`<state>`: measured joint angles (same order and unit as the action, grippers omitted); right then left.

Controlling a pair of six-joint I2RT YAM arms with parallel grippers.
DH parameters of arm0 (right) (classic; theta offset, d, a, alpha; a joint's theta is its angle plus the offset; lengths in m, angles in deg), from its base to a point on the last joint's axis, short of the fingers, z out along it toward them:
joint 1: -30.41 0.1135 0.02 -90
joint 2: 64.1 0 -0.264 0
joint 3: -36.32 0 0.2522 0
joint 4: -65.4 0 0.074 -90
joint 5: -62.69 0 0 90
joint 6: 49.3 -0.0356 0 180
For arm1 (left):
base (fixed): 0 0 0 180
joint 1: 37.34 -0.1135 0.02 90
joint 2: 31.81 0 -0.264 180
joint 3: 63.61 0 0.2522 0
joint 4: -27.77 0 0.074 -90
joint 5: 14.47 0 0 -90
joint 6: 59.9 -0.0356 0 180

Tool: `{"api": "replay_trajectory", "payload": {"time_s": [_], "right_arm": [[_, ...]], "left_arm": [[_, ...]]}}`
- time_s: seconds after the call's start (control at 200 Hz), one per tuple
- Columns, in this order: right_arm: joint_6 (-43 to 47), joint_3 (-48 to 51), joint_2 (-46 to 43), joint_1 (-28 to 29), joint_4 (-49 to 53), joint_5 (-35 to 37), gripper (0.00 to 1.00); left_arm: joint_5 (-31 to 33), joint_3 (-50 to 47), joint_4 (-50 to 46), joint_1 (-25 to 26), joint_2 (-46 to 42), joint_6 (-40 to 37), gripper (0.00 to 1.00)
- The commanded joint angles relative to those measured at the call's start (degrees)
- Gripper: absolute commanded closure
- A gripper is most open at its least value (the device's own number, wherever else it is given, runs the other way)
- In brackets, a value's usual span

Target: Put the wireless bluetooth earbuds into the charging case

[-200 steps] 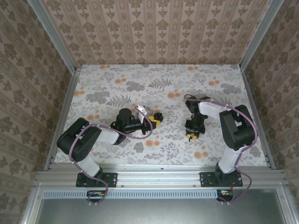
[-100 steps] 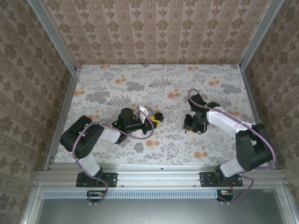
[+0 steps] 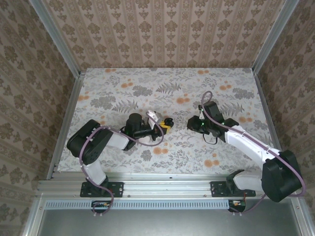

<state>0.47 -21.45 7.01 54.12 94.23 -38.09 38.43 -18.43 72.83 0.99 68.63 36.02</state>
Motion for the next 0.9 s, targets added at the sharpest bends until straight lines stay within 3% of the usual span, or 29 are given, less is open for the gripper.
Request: {"api": "replay_trajectory", "payload": {"time_s": [0.0,0.355,0.895], "right_arm": [[1.85,1.59,-2.01,0.59,-8.37,-1.07,0.79],[4.02,4.46,-3.72,2.73,-21.92,-4.8,0.79],[4.39,3.86,1.76,6.26,-28.61,-6.18,0.79]], "left_arm": [[-1.21,1.41,2.43,0.3,0.45,-0.51,0.93],[-2.28,1.67,2.43,0.33,-1.28,1.27,0.93],[-2.62,1.72,4.15,0.21,-2.27,4.0,0.93]]}}
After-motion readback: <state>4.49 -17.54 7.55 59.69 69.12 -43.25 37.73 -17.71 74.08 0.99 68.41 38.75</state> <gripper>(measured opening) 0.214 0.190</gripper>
